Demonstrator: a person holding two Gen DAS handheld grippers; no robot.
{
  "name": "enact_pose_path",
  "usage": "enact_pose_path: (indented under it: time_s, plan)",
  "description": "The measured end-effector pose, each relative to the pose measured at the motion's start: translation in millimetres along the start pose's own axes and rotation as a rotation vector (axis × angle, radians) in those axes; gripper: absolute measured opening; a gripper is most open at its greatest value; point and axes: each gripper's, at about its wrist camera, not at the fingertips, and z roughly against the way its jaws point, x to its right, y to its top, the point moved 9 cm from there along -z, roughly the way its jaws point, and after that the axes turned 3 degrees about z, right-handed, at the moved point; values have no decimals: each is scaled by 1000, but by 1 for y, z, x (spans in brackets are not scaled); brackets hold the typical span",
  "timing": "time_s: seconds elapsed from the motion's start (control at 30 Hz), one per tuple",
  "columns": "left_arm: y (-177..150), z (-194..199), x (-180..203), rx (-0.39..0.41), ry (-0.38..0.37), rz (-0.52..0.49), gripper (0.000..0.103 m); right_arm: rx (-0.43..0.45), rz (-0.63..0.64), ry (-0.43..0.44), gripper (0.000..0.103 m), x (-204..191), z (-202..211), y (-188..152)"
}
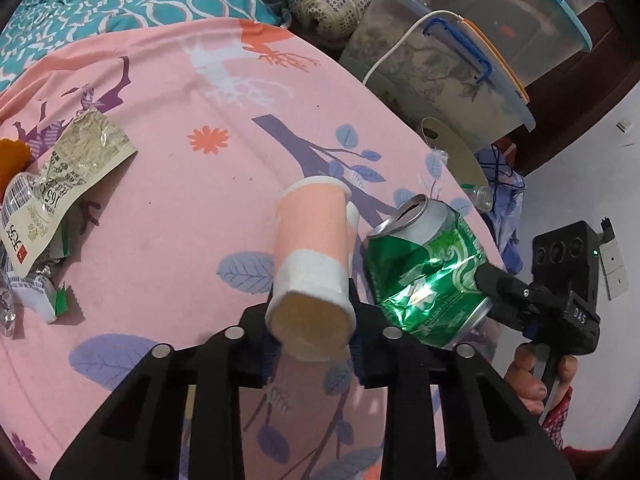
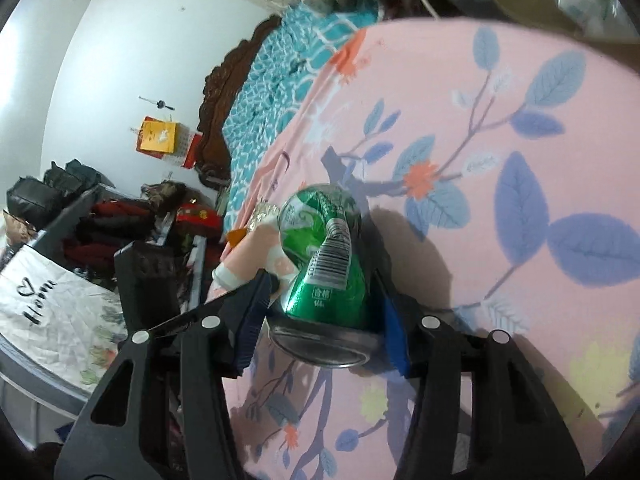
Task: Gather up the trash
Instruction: 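Drop the cup from the left gripper and the can from the right gripper into the wastebasket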
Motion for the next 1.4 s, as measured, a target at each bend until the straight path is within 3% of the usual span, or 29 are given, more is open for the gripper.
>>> enact_pose_path:
  time_s: [0.13,0.3,0.5,0.77,0.93,1.1,1.17,1.2,1.23,1.27,1.4]
  plan:
    - [3,-6,12,-20,-15,-8,23,5,6,14,53,1,3,-5]
    - [20,-18,42,-35,-31,-49,23,89,-68,48,53,18,23,13]
    - [70,-41,110,-9,-41,-169,23,219,-86,38,53,35,67,54]
    - [121,-101,204,-41,-51,-301,23,435,-86,-92,53,79,147,122]
    - [142,-144,242,-65,-34,-344,23,505,-106,-186,53,111,175,151]
    - [152,-176,257,-80,-11,-358,28,539,-102,-275,52,136,188,175]
    - [155,-187,257,-74,17,-353,39,562,-84,-323,54,143,190,188]
    - [155,-189,254,-71,29,-345,40,575,-73,-375,58,147,192,192]
    - [155,-192,253,-75,34,-335,41,582,-67,-414,73,151,194,195]
    - [154,-193,250,-84,30,-327,41,601,-68,-452,77,154,197,198]
    - [142,-181,239,-90,19,-334,42,647,-78,-446,77,153,205,199]
